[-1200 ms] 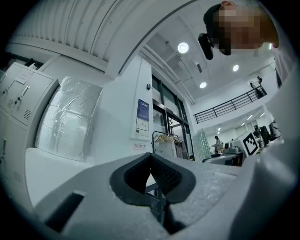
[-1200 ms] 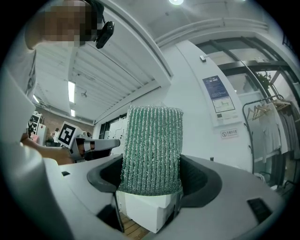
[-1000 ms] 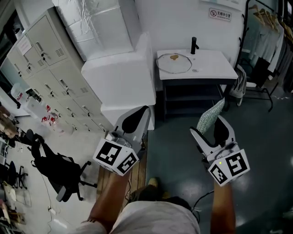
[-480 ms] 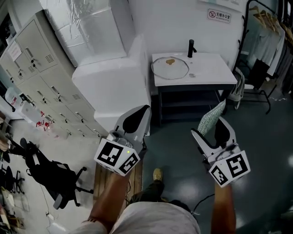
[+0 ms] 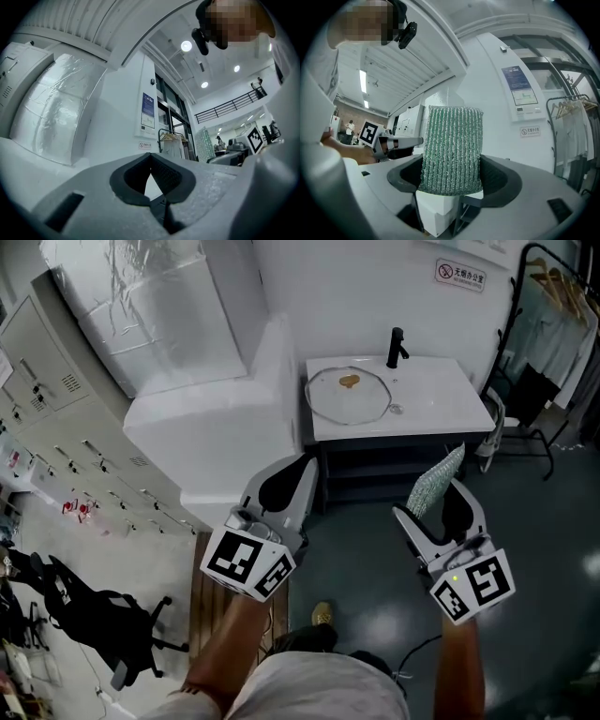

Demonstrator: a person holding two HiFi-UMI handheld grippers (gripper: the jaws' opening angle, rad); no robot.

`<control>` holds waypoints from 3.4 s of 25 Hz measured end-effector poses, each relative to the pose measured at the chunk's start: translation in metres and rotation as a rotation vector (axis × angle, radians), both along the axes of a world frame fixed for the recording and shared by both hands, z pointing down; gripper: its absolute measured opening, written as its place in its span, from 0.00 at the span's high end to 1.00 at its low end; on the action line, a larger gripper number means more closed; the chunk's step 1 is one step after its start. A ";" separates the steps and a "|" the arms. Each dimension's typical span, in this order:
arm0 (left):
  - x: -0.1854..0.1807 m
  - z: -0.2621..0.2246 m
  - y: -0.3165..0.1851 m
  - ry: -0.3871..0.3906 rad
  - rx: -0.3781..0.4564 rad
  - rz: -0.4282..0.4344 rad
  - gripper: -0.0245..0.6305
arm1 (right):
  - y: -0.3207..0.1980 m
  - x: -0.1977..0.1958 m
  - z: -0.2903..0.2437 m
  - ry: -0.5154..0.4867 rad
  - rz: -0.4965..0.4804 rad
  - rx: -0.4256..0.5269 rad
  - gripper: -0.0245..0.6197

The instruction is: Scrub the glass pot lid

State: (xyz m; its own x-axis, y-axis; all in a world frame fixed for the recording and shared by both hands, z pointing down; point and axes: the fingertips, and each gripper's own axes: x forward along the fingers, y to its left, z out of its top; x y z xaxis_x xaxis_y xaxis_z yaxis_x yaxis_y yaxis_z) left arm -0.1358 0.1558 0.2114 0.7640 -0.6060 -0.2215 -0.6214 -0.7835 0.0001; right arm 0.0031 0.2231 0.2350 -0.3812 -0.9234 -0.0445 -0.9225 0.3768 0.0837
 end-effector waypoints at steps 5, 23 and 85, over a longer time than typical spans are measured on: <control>0.007 0.004 -0.052 0.003 -0.011 0.010 0.94 | -0.049 0.001 0.004 0.008 0.015 -0.015 0.42; 0.035 0.031 -0.134 -0.011 -0.050 -0.026 0.94 | -0.131 0.023 0.017 0.016 -0.013 -0.024 0.42; 0.063 0.203 -0.406 -0.096 -0.645 -0.510 0.83 | -0.485 -0.002 0.113 0.650 -0.740 -0.403 0.42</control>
